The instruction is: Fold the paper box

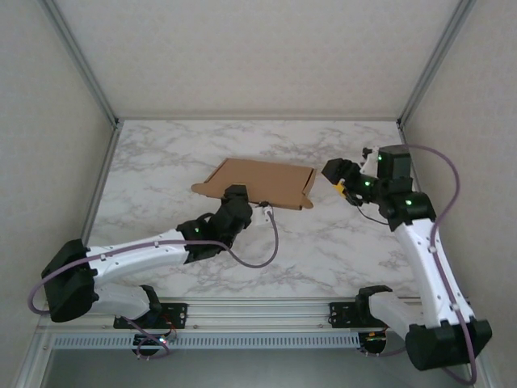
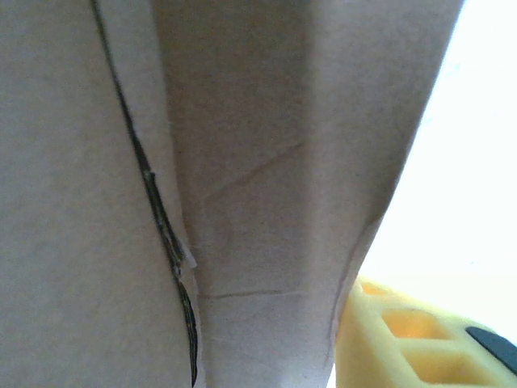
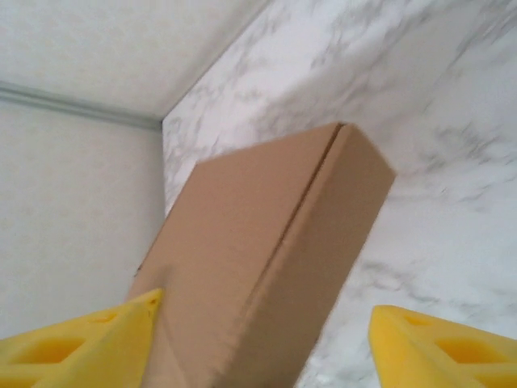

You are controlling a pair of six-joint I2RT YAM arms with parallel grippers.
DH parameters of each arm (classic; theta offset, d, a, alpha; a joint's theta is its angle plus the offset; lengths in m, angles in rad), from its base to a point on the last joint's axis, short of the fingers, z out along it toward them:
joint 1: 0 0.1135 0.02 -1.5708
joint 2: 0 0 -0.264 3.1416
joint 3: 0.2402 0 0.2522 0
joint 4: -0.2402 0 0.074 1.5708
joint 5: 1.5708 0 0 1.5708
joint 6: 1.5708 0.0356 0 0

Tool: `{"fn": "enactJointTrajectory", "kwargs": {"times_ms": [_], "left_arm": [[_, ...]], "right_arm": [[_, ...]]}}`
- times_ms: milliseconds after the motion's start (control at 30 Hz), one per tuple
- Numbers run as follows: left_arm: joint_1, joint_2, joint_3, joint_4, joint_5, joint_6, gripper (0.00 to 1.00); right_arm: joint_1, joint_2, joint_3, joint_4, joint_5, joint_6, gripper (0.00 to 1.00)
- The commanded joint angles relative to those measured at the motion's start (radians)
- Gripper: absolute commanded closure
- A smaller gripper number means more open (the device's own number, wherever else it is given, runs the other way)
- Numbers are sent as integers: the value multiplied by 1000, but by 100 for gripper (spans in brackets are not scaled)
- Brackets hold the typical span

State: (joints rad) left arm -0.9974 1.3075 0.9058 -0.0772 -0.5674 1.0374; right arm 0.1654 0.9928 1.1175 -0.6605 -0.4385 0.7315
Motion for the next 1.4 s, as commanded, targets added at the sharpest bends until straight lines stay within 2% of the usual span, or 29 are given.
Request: {"fn": "enactJointTrajectory", "kwargs": {"times_ms": [0, 200, 300, 433, 600, 900, 1067, 1200, 1267, 1367], "left_arm": [[-15, 30, 167, -415, 80, -246, 56], [-45, 136, 360, -708, 201, -400, 60], [-57, 164, 394, -776, 255, -431, 60], [-65, 186, 412, -813, 304, -447, 60], [-68, 248, 411, -836, 328, -432, 61], [-64, 373, 492, -839, 360, -404, 62], [-64, 398, 515, -839, 368, -402, 62], [-63, 401, 513, -841, 363, -399, 62], [-63, 401, 514, -843, 363, -398, 62], [-61, 401, 515, -841, 365, -397, 63]], "right_arm": [[14, -42, 58, -147, 220, -236, 35], [122, -178, 69, -107, 328, -521, 48], [163, -250, 50, -88, 323, -673, 50], [193, -247, 68, -171, 296, -771, 52], [205, -251, 40, -230, 210, -762, 57], [216, -270, -73, -270, 155, -708, 54], [228, -286, -133, -264, 197, -727, 54], [260, -269, -168, -242, 282, -758, 53], [281, -257, -192, -213, 310, -799, 57], [301, -243, -225, -165, 354, -843, 57]]}}
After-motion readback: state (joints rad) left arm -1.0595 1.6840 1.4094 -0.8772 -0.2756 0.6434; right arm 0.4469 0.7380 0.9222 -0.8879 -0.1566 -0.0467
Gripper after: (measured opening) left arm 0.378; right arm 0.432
